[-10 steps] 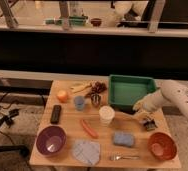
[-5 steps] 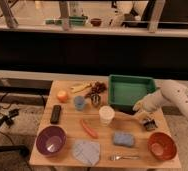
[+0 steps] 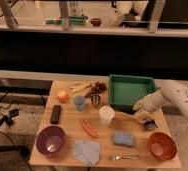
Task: Wipe table surface with brush
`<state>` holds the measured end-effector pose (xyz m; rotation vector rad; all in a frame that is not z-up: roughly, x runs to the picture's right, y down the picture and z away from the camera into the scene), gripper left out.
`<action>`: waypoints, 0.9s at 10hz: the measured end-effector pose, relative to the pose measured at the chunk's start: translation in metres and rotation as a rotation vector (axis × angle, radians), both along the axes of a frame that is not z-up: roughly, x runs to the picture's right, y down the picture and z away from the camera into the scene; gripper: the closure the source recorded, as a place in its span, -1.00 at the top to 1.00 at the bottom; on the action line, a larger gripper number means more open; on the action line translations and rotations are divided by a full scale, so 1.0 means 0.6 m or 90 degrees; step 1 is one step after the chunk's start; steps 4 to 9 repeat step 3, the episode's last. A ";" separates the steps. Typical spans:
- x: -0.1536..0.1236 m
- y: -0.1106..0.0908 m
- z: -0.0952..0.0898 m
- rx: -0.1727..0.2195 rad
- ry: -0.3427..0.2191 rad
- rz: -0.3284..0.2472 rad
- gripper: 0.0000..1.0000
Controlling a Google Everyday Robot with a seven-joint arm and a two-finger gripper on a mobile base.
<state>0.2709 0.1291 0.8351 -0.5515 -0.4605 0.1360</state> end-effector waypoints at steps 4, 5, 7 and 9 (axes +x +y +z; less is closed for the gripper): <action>0.000 0.002 -0.001 -0.002 0.000 -0.001 0.60; 0.000 0.002 -0.001 -0.002 0.000 -0.001 0.60; 0.000 0.002 -0.001 -0.002 0.000 -0.001 0.60; 0.000 0.002 -0.001 -0.002 0.000 -0.001 0.60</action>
